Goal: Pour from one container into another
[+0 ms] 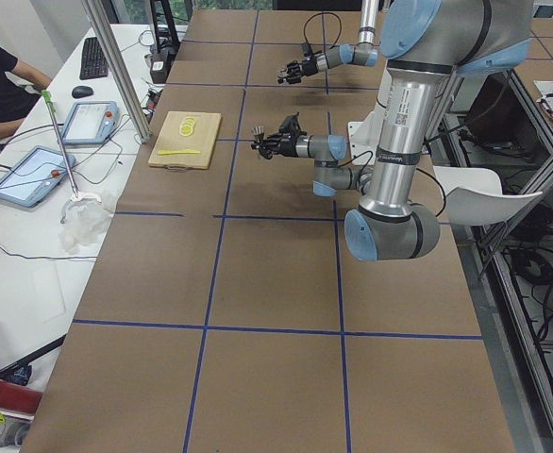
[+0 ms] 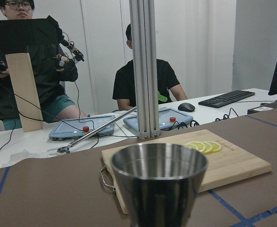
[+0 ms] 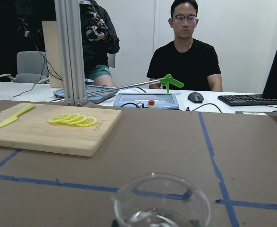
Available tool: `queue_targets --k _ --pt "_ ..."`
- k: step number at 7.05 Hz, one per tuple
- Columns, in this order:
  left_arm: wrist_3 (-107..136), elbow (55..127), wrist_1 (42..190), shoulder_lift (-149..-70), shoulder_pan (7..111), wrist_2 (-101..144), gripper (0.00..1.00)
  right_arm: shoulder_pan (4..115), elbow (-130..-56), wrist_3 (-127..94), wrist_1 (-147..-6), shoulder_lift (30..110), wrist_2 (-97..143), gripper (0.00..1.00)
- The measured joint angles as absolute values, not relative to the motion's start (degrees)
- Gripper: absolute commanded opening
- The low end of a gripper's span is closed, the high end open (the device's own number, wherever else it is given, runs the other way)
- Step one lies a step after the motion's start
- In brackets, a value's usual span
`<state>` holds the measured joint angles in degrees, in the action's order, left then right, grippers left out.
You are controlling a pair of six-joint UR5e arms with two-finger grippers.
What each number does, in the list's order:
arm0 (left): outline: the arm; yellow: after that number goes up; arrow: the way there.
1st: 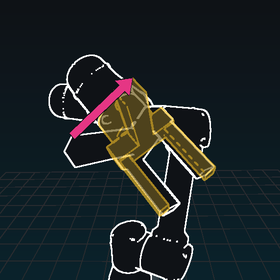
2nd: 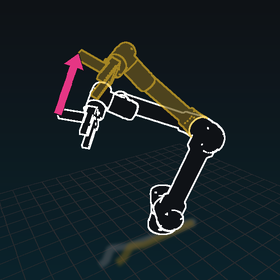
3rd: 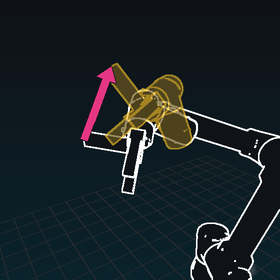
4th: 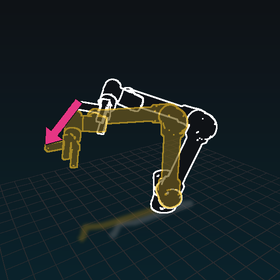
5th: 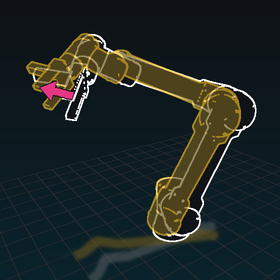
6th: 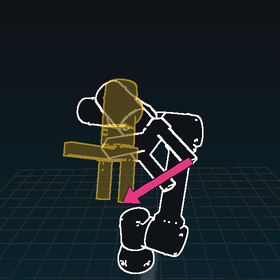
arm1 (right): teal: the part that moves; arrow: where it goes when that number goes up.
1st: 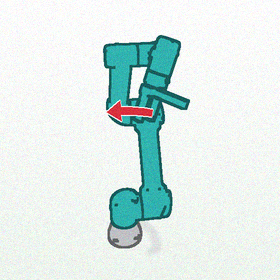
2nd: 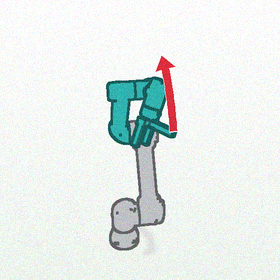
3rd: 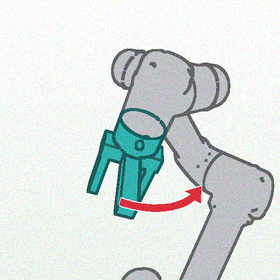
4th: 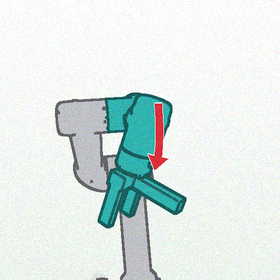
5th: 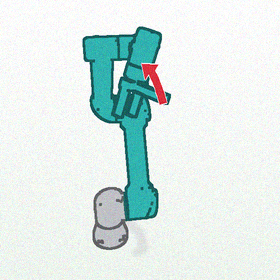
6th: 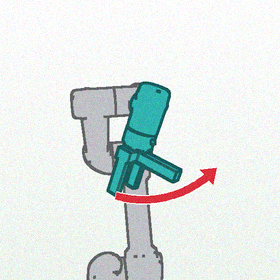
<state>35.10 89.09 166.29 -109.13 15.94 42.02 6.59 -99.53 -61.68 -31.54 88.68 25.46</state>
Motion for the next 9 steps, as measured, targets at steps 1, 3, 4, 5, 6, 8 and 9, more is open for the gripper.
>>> queue_targets --k 1,3,4,5,6,8,9 --pt "35.05 88.29 166.37 -110.99 15.97 44.78 0.00 6.51 -100.58 -58.14 -31.62 86.61 25.63 0.00" --pt "33.21 87.62 167.57 -113.76 16.13 50.22 0.00 5.34 -103.61 -51.08 -31.79 83.18 26.16 0.00" --pt "31.13 86.70 170.60 -115.12 16.28 53.63 0.00 4.19 -105.81 -47.67 -31.88 81.66 26.41 0.00" --pt "29.96 83.90 175.31 -116.65 16.34 55.99 0.00 2.96 -107.94 -44.94 -32.00 80.74 26.53 0.00" --pt "29.45 80.77 180.44 -117.97 16.30 57.30 0.00 1.69 -109.91 -42.37 -32.14 80.14 26.51 0.00" --pt "29.10 78.34 185.71 -119.65 16.14 59.42 0.00 -0.28 -113.56 -38.77 -34.60 78.41 26.41 0.00" --pt "28.41 78.40 186.25 -120.21 16.05 59.84 0.00 -0.57 -114.89 -37.85 -38.47 76.05 26.45 0.00"
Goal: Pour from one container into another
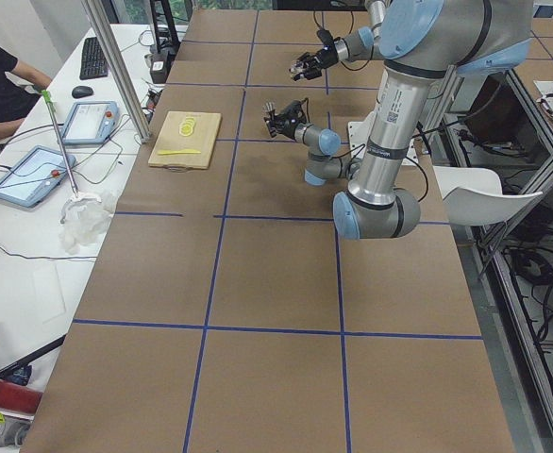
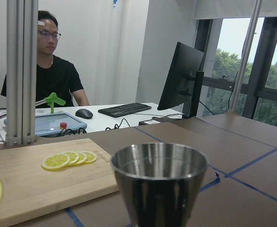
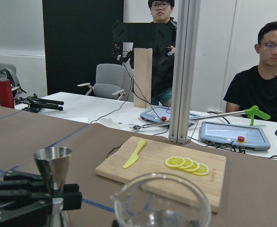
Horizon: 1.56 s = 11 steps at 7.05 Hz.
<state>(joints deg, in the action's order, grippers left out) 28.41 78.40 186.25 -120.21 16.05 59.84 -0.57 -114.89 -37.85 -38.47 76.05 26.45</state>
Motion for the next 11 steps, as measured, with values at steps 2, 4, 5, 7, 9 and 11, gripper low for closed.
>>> queue_targets --k 2,4,5,7,9,11 --pt "26.19 78.75 186.30 -121.58 15.43 60.08 0.00 -0.38 -115.71 -36.91 -44.52 72.39 26.59 0.00" --pt "21.52 78.95 186.12 -121.91 14.92 60.14 0.00 0.74 -115.75 -36.33 -46.38 71.77 27.41 0.00" --pt "17.24 79.17 186.11 -122.01 14.63 60.25 0.00 1.55 -115.75 -36.25 -47.08 71.74 28.13 0.00" --pt "13.39 79.01 186.01 -122.66 13.74 61.16 0.00 2.90 -115.75 -36.21 -49.71 71.69 29.53 0.00" --pt "12.88 77.86 185.92 -123.82 13.37 61.65 0.00 5.09 -116.11 -36.21 -53.50 71.19 32.18 0.00" --pt "12.84 76.52 185.89 -124.58 13.26 61.83 0.00 6.33 -118.15 -36.25 -60.59 69.08 33.44 0.00"
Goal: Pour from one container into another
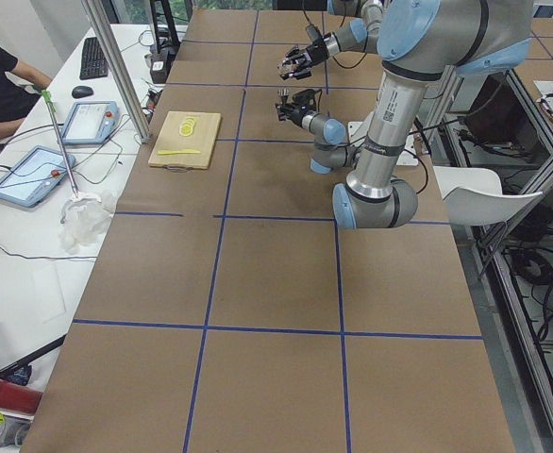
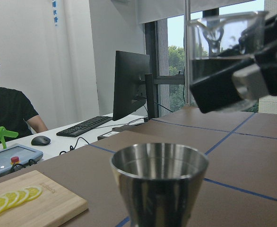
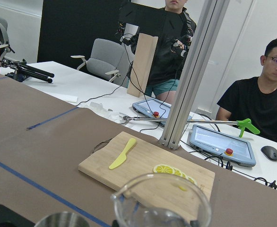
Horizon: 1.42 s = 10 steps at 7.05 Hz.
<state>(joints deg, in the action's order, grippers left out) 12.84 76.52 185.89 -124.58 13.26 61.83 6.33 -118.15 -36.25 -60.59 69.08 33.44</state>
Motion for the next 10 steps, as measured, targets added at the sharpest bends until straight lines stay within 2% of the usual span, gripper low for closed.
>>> queue_targets --k 7,10 --pt "12.83 74.12 185.83 -127.30 12.84 61.65 0.00 7.76 -124.28 -35.33 -86.38 62.89 36.52 0.00" --pt "12.83 73.92 185.86 -127.52 12.83 61.61 0.00 7.74 -125.25 -31.88 -90.11 62.55 36.65 0.00"
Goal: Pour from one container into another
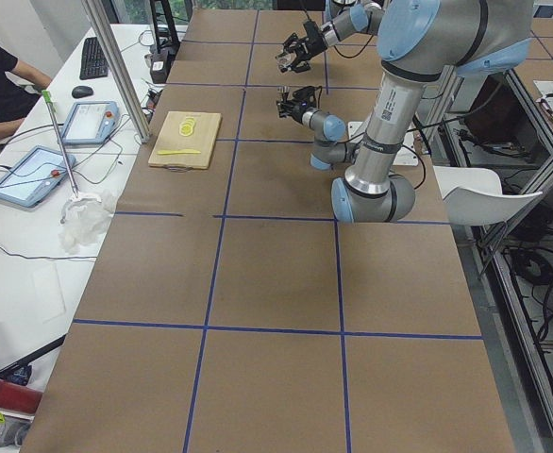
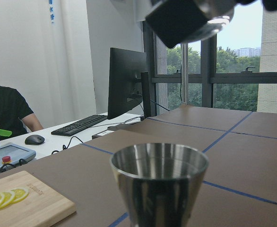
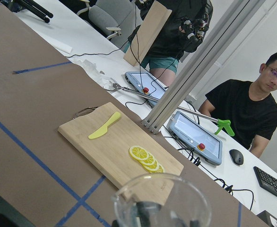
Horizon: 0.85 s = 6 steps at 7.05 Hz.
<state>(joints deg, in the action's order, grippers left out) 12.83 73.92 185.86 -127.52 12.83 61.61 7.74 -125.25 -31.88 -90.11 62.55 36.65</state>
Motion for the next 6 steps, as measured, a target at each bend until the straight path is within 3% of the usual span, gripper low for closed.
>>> queue_targets --k 6 --pt "12.83 73.92 185.89 -127.78 12.74 61.67 0.00 7.68 -125.29 -28.09 -92.51 62.64 36.67 0.00"
